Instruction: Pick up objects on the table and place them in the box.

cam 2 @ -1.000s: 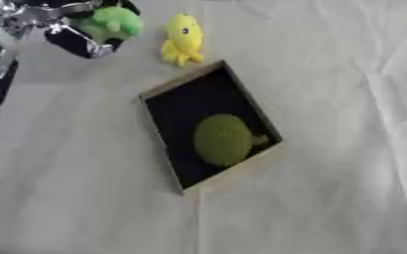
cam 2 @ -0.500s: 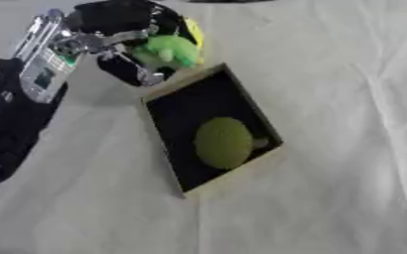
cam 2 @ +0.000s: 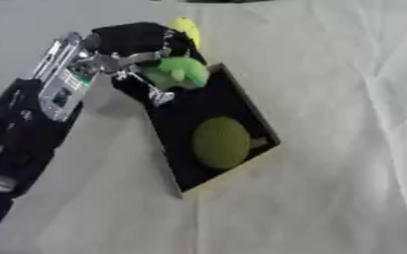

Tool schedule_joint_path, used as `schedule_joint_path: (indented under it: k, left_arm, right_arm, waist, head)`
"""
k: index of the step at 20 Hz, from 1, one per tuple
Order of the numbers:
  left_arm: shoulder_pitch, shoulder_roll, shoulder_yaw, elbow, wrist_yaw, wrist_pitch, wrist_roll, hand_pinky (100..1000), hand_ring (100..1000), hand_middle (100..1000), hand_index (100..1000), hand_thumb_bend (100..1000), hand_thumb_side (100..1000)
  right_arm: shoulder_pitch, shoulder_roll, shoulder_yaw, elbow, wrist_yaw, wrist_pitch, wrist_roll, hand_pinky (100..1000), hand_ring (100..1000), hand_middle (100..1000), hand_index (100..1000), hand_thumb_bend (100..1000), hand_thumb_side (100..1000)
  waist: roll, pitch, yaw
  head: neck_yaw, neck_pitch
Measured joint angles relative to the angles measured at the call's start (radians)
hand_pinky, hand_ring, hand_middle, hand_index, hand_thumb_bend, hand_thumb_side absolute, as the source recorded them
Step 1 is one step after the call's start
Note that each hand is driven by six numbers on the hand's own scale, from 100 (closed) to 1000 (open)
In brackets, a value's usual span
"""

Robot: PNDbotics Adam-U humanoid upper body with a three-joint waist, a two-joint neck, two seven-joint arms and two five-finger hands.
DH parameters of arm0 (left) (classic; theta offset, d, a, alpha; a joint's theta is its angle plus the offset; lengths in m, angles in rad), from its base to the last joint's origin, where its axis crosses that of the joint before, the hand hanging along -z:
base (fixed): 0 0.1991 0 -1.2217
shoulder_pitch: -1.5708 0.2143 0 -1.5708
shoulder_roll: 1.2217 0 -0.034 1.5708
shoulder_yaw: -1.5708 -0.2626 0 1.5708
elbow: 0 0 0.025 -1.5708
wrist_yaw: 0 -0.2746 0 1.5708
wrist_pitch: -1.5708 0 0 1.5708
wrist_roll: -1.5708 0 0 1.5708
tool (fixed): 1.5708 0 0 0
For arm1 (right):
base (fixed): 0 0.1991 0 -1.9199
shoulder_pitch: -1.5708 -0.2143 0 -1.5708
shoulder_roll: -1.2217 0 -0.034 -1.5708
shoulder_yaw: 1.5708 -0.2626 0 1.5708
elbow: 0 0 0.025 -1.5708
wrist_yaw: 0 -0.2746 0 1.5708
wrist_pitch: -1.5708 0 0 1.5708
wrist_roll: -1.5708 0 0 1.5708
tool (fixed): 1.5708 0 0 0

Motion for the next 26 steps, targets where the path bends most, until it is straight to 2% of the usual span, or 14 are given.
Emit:
schedule_joint_path:
  k: [5, 6, 8, 13, 14, 16, 23, 25, 26]
  left_arm:
    - [0.014, -0.002, -0.019, 0.004, -0.007, 0.007, -0.008, 894, 834, 787, 935, 100, 248]
    - [0.018, -0.002, -0.022, 0.003, -0.007, 0.011, -0.011, 960, 892, 842, 979, 100, 245]
    - [0.024, -0.002, -0.027, -0.003, -0.006, 0.02, -0.02, 995, 929, 878, 1000, 100, 457]
    - [0.03, -0.002, -0.03, -0.022, -0.005, 0.037, -0.037, 995, 929, 878, 1000, 100, 457]
    - [0.031, -0.001, -0.03, -0.025, -0.005, 0.039, -0.039, 1000, 956, 904, 1000, 100, 956]
    - [0.038, 0.0, -0.036, -0.028, -0.005, 0.042, -0.042, 1000, 960, 904, 1000, 100, 1000]
    - [0.044, 0.013, -0.037, -0.046, 0.005, 0.043, -0.044, 1000, 957, 898, 1000, 100, 994]
    - [0.044, 0.019, -0.034, -0.057, 0.022, 0.043, -0.044, 1000, 953, 894, 1000, 100, 877]
    - [0.044, 0.02, -0.03, -0.065, 0.032, 0.043, -0.044, 1000, 952, 893, 1000, 100, 848]
  right_arm:
    - [0.0, 0.0, 0.0, 0.0, 0.0, 0.0, 0.0, 903, 868, 623, 774, 100, 531]
    - [0.0, 0.0, 0.0, 0.0, 0.0, 0.0, 0.0, 903, 868, 623, 774, 100, 531]
    - [0.0, 0.0, 0.0, 0.0, 0.0, 0.0, 0.0, 902, 867, 623, 774, 100, 531]
    - [0.0, 0.0, 0.0, 0.0, 0.0, 0.0, 0.0, 902, 867, 623, 774, 100, 531]
    - [0.0, 0.0, 0.0, 0.0, 0.0, 0.0, 0.0, 902, 867, 623, 774, 100, 531]
    - [0.0, 0.0, 0.0, 0.0, 0.0, 0.0, 0.0, 903, 867, 623, 774, 100, 531]
    - [0.001, 0.0, 0.0, 0.0, 0.0, 0.001, -0.002, 903, 868, 622, 774, 100, 531]
    - [0.001, 0.0, 0.0, 0.0, 0.0, 0.001, -0.002, 903, 868, 623, 775, 100, 531]
    - [0.001, 0.0, 0.0, 0.0, 0.0, 0.001, -0.002, 903, 868, 623, 775, 100, 531]
  waist:
    - [0.0, 0.0, 0.003]
    - [0.0, 0.0, 0.004]
    - [0.0, 0.0, 0.006]
    - [0.001, 0.0, 0.006]
    - [0.001, 0.0, 0.006]
    - [0.001, 0.0, 0.006]
    - [0.001, 0.0, 0.01]
    - [0.001, 0.0, 0.01]
    - [0.001, 0.0, 0.01]
  head:
    - [-0.002, 0.0]
    - [-0.004, 0.0]
    - [-0.006, -0.001]
    - [-0.009, -0.001]
    - [-0.009, -0.001]
    - [-0.009, -0.001]
    - [-0.013, -0.001]
    - [-0.013, -0.001]
    - [-0.013, -0.001]
